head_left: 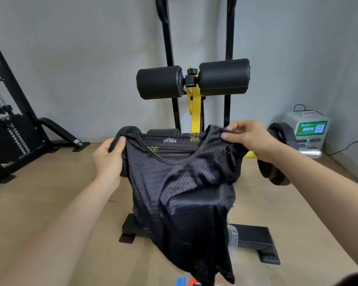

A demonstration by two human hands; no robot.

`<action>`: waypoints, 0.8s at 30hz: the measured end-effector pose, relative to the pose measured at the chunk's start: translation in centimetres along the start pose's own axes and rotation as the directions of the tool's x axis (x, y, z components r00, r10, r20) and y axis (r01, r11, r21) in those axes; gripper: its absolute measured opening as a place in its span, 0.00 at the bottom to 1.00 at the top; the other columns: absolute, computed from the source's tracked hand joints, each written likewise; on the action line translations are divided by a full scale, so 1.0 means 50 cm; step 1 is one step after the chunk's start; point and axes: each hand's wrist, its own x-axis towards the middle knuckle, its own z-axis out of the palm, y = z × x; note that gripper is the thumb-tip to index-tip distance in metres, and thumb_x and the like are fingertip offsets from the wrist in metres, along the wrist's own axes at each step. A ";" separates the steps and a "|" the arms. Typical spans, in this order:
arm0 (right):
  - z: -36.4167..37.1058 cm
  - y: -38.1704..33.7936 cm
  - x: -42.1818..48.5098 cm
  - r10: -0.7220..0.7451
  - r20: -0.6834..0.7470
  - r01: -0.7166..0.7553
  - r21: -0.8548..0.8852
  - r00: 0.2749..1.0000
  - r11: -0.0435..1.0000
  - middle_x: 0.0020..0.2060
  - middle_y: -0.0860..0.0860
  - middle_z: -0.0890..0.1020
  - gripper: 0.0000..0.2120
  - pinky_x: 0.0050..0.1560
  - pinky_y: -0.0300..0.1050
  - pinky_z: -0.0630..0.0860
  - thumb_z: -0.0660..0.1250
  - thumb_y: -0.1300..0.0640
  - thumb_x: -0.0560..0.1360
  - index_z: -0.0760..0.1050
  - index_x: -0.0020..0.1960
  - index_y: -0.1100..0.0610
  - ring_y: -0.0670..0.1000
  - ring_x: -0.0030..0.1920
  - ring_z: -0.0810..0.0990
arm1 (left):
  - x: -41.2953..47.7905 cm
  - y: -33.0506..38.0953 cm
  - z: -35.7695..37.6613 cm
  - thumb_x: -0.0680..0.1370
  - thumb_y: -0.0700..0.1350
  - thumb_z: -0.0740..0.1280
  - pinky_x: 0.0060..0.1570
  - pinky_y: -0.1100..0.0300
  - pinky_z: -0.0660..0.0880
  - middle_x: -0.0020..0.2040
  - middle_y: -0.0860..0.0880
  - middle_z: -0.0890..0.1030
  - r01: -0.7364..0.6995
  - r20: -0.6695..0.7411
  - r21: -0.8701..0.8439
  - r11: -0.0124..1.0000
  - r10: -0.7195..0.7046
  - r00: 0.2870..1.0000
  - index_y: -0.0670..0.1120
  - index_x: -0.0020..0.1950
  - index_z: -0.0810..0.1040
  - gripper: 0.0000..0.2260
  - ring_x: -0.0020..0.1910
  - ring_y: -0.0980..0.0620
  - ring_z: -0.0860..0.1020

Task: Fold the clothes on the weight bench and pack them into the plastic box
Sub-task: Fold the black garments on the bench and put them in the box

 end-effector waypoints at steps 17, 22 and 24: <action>-0.017 0.070 0.133 0.075 0.000 -0.065 -0.485 0.997 0.872 0.36 0.53 0.80 0.09 0.36 0.41 0.71 0.75 0.53 0.72 0.83 0.40 0.58 0.49 0.36 0.74 | 0.166 -0.087 0.031 0.76 0.48 0.74 0.42 0.57 0.72 0.42 0.48 0.83 0.047 0.174 0.472 0.880 -0.146 0.974 0.44 0.44 0.85 0.07 0.40 0.49 0.77; 0.010 0.097 0.252 0.133 -0.084 -0.156 -0.435 0.988 0.887 0.33 0.54 0.78 0.09 0.28 0.41 0.72 0.74 0.55 0.74 0.81 0.46 0.62 0.51 0.29 0.73 | 0.242 -0.109 0.107 0.77 0.42 0.73 0.31 0.67 0.80 0.44 0.47 0.80 0.164 0.177 0.344 0.925 -0.236 0.956 0.42 0.48 0.83 0.04 0.41 0.53 0.78; 0.023 0.116 0.300 0.197 -0.125 -0.230 -0.364 0.972 0.903 0.31 0.55 0.76 0.07 0.25 0.41 0.72 0.73 0.57 0.75 0.79 0.47 0.61 0.51 0.25 0.73 | 0.277 -0.133 0.142 0.77 0.41 0.73 0.31 0.68 0.79 0.45 0.46 0.80 0.184 0.156 0.315 0.931 -0.242 0.958 0.43 0.45 0.82 0.03 0.43 0.52 0.79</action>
